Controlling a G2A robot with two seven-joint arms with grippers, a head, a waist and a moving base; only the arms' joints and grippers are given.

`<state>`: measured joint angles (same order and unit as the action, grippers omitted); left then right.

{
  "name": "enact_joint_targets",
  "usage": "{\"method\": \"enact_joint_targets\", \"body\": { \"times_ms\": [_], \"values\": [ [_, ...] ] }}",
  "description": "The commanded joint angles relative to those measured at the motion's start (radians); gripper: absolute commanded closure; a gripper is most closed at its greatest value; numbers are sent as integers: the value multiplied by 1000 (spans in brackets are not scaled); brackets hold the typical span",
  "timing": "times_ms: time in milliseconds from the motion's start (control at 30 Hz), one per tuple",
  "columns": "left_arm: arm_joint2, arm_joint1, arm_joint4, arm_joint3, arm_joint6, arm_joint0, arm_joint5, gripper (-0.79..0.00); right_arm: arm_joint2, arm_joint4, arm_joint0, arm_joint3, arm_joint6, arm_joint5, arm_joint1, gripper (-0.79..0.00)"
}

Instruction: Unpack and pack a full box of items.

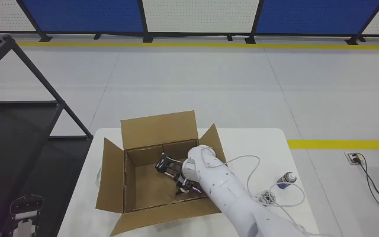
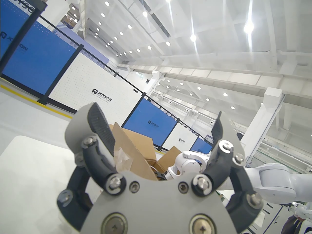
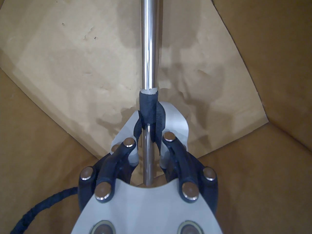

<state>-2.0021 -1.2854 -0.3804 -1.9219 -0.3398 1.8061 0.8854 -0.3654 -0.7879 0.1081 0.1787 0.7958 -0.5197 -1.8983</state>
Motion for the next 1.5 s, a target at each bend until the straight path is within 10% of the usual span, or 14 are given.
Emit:
{"method": "enact_joint_targets", "body": {
  "times_ms": [0, 600, 767, 1467],
  "values": [
    [-2, -1, 0, 1, 1, 0, 2, -785, -1, -5, 0, 5, -1, 0, 0, -391],
    [-23, -15, 17, 7, 7, 2, 19, -785, -21, -23, 11, -3, -18, 5, -2, -296],
    [-26, -19, 23, 9, 12, 1, 20, -785, -25, -30, 11, -4, -10, 18, -4, 0],
    [-12, -27, 29, 9, 83, -32, 30, -785, -46, -92, -39, 48, -132, -80, 23, 0]
  ]
}}
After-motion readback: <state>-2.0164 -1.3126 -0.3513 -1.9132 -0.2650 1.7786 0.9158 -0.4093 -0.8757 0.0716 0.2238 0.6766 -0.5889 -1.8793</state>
